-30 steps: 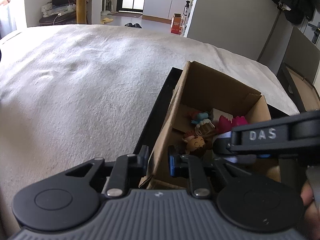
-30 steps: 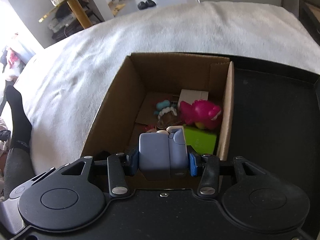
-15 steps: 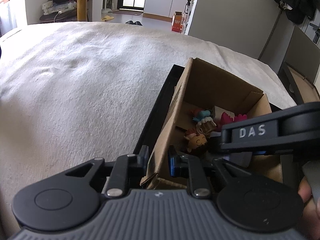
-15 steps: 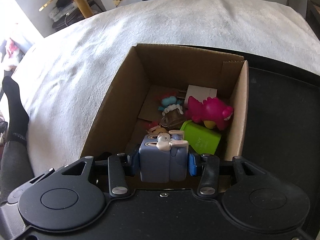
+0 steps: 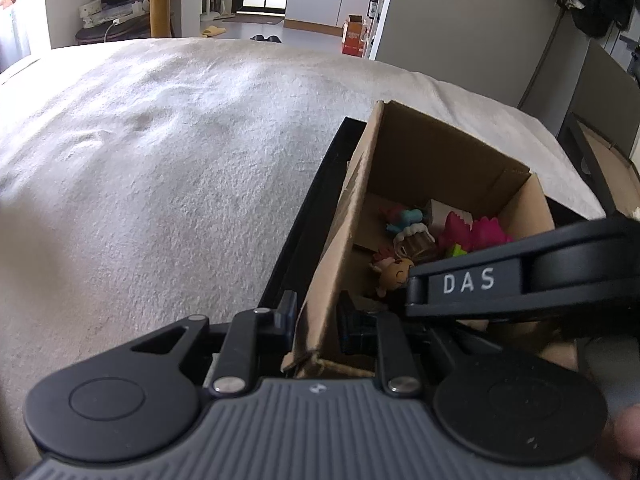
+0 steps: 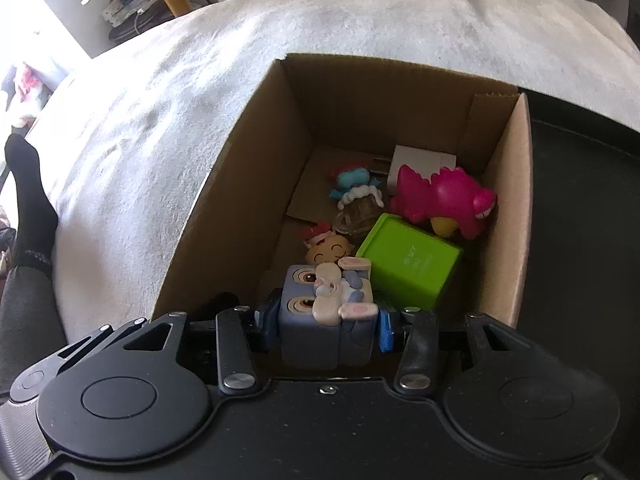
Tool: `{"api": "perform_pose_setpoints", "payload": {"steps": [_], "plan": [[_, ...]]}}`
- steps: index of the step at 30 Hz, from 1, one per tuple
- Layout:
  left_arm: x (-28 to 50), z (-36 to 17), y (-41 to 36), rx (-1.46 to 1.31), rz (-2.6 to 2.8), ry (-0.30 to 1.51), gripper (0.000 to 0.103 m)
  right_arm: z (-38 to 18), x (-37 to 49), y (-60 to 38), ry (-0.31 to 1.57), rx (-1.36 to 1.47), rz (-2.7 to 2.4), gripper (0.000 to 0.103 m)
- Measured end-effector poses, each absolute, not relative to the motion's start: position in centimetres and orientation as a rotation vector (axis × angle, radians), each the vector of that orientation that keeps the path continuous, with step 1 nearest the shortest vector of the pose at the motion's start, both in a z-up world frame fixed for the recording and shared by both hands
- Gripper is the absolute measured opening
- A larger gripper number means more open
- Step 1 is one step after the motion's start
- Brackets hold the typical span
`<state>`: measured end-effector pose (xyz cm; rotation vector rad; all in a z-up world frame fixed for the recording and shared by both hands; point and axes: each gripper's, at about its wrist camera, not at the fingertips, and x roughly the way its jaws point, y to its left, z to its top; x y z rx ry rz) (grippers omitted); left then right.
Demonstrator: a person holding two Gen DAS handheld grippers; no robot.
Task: Organize rigid objects
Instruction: 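Lower the lavender cube toy into the cardboard box and open the right gripper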
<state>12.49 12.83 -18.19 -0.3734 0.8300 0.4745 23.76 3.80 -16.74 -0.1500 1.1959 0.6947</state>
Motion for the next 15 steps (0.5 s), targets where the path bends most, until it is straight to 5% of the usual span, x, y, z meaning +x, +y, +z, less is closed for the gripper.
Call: {"api": "perform_pose_setpoints", "payload": {"steps": [15], "plan": [[12.3,-16.9,12.9,-0.343,0.462,0.852,0.022,-13.3,23.6,-0.3,1.130,0.010,0.668,0.040]]}}
